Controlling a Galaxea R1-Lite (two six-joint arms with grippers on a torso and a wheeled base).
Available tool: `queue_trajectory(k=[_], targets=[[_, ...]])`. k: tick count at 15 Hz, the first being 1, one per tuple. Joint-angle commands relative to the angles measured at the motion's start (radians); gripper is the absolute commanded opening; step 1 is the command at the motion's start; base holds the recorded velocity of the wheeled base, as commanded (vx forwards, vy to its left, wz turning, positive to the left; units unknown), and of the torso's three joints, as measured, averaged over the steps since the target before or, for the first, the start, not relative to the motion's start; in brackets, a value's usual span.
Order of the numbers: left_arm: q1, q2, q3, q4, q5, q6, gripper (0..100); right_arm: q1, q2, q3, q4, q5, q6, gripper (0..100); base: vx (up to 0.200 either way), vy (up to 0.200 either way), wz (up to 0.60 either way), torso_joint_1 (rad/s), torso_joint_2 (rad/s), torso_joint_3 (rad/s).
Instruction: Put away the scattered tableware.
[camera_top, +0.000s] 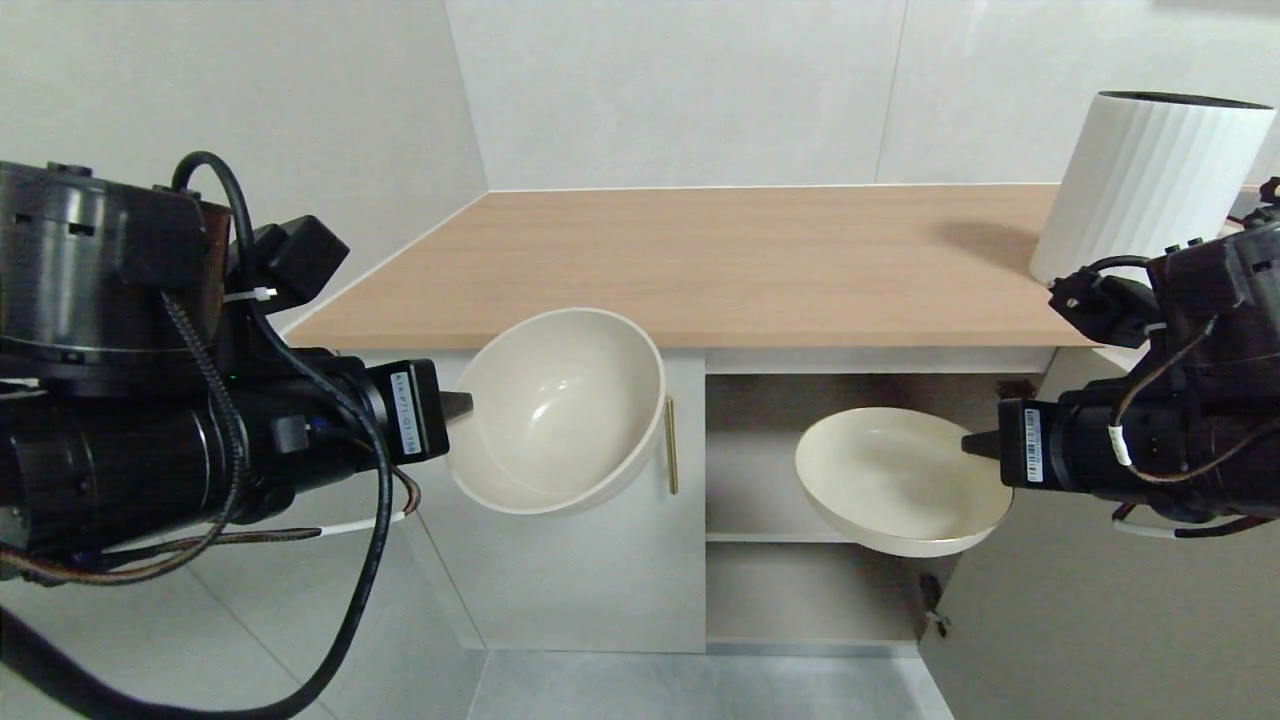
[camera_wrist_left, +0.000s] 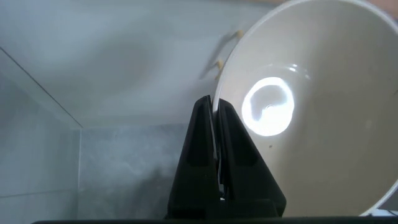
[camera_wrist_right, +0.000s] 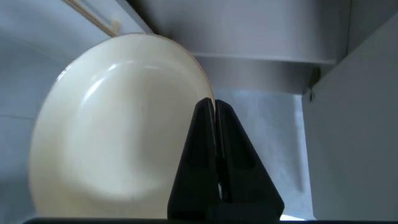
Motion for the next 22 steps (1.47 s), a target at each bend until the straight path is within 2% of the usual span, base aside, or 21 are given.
queue_trajectory(k=[1,8,15,18,22], targets=[[0.000,0.002,0.000,-0.001,0.000,0.000,0,-0.012,0.021,0.005,-0.005,-0.001,-0.004,0,0.000,0.000,0.00,-0.149,0.45,0.300],[0.000,0.002,0.000,-0.001,0.000,-0.002,0,-0.024,0.064,0.024,-0.050,-0.003,-0.009,0,0.000,0.000,0.00,-0.098,0.41,0.304],[0.000,0.004,0.000,-0.001,0.000,0.000,0,-0.024,0.173,0.031,-0.073,-0.003,-0.052,0,0.000,0.000,0.00,-0.007,0.03,0.014],[0.000,0.013,0.000,-0.001,0.000,-0.002,0,-0.024,0.346,0.033,-0.218,-0.008,-0.047,0,0.000,0.000,0.00,0.000,0.00,0.000],[0.000,0.015,0.000,-0.001,0.000,-0.002,0,-0.030,0.513,0.030,-0.335,-0.035,0.010,0,0.000,0.000,0.00,0.000,0.00,0.000]])
